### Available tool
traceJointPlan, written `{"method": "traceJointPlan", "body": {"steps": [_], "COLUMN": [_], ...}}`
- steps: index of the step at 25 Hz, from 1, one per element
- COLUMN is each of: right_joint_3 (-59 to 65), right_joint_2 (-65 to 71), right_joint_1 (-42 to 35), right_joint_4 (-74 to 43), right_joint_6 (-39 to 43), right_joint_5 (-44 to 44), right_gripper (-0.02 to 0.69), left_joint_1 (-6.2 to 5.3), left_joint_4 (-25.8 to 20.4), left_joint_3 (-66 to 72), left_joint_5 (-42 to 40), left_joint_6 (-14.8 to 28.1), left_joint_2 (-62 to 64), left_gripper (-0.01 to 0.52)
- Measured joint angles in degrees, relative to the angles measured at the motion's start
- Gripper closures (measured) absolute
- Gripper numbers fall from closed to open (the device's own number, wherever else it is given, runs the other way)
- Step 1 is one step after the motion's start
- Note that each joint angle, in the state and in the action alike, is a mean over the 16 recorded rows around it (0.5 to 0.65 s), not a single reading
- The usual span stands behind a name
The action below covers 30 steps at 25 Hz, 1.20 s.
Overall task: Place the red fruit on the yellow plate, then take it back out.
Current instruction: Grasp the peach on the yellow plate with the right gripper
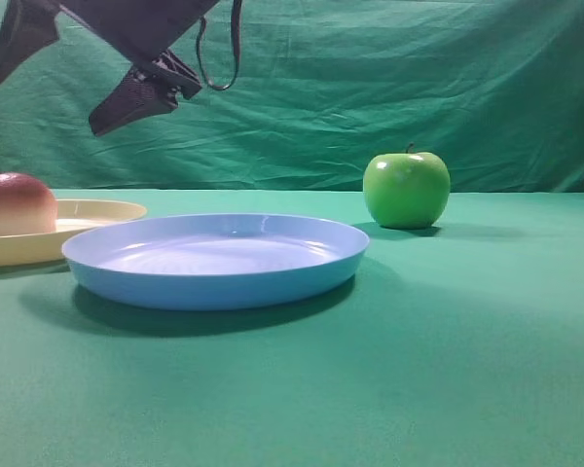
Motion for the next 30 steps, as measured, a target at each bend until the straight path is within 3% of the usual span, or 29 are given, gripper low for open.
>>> {"method": "traceJointPlan", "body": {"steps": [10,14,22,30], "right_joint_3": [0.0,0.0,0.0,-0.1], "right_joint_2": [4.8,6.2,7.3,4.0], "right_joint_1": [2.4,3.0,3.7,2.6], "right_joint_4": [-1.2,-1.2,-1.6,-5.0], "right_joint_6": [-1.3,-2.4,-4.2,-3.9], "right_joint_5": [-10.0,-12.6,-13.4,-8.0], "right_gripper": [-0.009,0.026,0.236,0.443], "left_joint_1": [0.00,0.00,0.00,0.00], "left_joint_4": [0.0,0.0,0.0,0.0], "left_joint_3": [0.0,0.0,0.0,0.0], "left_joint_5": [0.0,0.0,0.0,0.0], "left_joint_6": [0.0,0.0,0.0,0.0], "left_joint_2": [0.0,0.0,0.0,0.0], "left_gripper": [0.514,0.514,0.514,0.514]}}
